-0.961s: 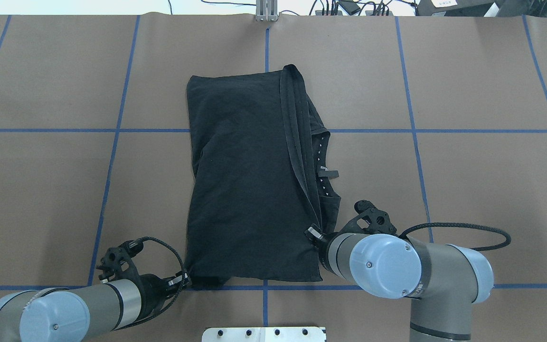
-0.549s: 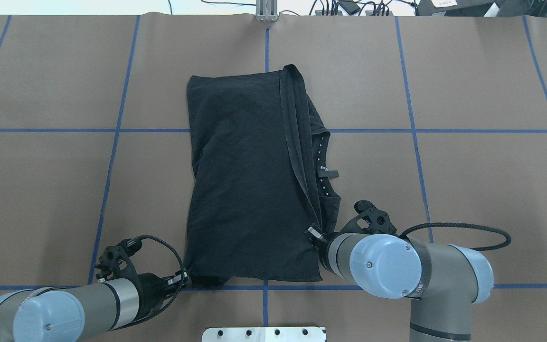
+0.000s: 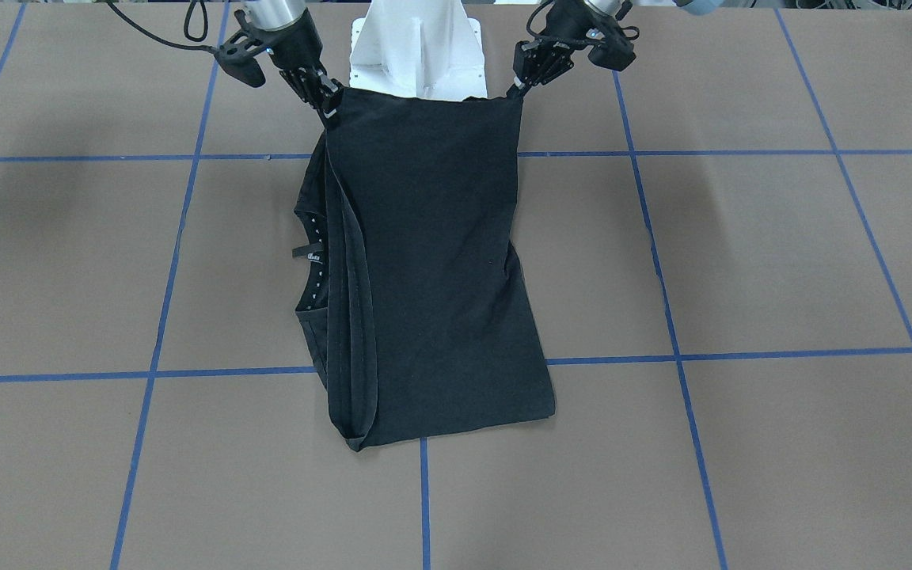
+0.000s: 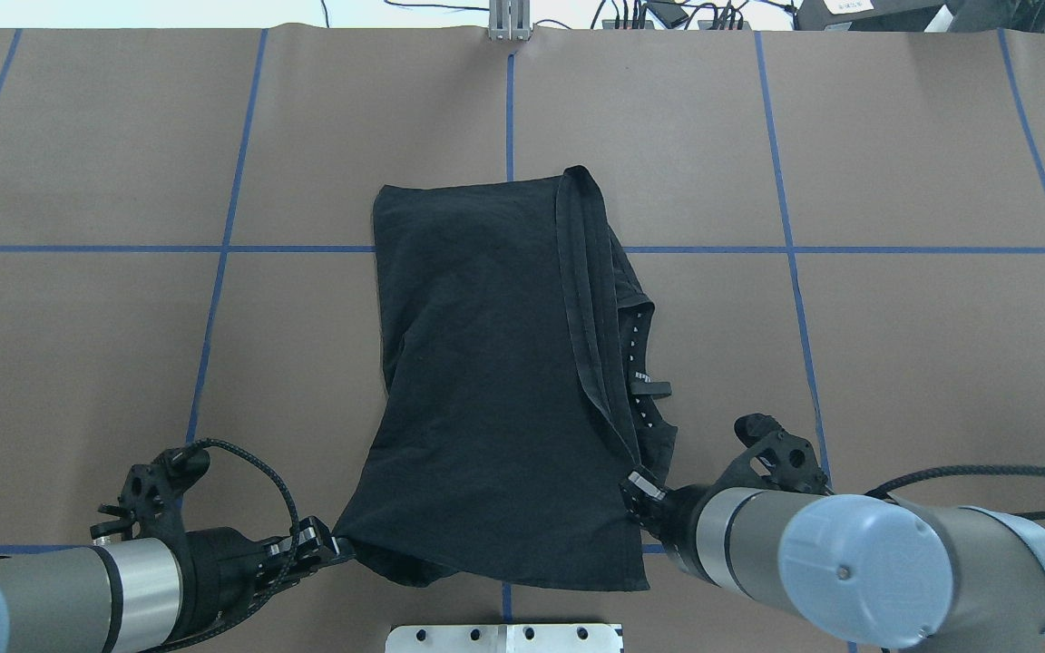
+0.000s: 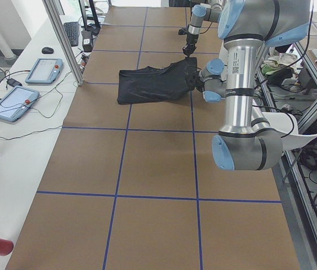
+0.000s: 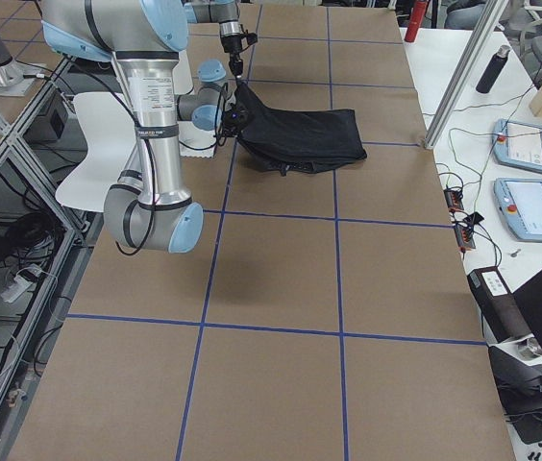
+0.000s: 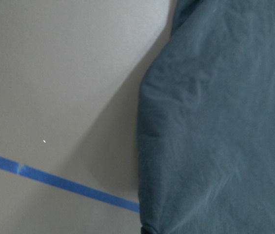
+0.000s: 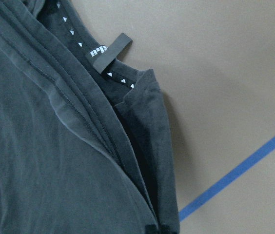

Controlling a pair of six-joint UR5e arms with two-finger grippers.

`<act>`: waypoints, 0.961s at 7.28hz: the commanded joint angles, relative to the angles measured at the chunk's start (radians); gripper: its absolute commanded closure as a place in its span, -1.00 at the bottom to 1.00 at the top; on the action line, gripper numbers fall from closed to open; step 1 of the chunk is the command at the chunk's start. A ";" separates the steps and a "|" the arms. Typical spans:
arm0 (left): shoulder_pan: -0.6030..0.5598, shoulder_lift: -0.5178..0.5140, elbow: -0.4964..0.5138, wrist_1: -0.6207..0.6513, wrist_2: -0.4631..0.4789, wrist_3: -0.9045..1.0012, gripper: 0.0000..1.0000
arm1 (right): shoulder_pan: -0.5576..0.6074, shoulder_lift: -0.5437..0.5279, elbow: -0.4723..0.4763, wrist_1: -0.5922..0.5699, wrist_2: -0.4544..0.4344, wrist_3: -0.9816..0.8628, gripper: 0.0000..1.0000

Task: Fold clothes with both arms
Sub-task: 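Grasp the shirt's near edge with both grippers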

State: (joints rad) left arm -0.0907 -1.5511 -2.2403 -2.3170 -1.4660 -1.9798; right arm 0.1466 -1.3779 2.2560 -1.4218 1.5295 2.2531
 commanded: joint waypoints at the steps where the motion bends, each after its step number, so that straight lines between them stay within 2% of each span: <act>1: -0.004 -0.003 -0.099 0.001 -0.011 -0.052 1.00 | -0.024 -0.026 0.121 -0.031 0.003 0.039 1.00; 2: -0.007 -0.015 -0.088 0.001 -0.013 -0.051 1.00 | -0.021 -0.012 0.160 -0.089 0.017 0.039 1.00; 3: -0.100 -0.055 -0.034 -0.001 -0.016 -0.033 1.00 | 0.038 -0.003 0.145 -0.121 0.015 0.030 1.00; 4: -0.213 -0.154 0.063 0.002 -0.054 0.005 1.00 | 0.123 0.037 0.104 -0.123 0.024 0.023 1.00; 5: -0.301 -0.234 0.167 0.002 -0.106 0.027 1.00 | 0.211 0.115 0.008 -0.121 0.087 0.020 1.00; 6: -0.352 -0.309 0.268 0.001 -0.115 0.038 1.00 | 0.293 0.223 -0.138 -0.117 0.174 -0.018 1.00; 7: -0.394 -0.367 0.360 -0.002 -0.116 0.067 1.00 | 0.347 0.294 -0.264 -0.112 0.204 -0.064 1.00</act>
State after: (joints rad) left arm -0.4204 -1.8360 -1.9990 -2.3166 -1.5704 -1.9426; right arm 0.4106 -1.1846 2.1488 -1.5385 1.6736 2.2374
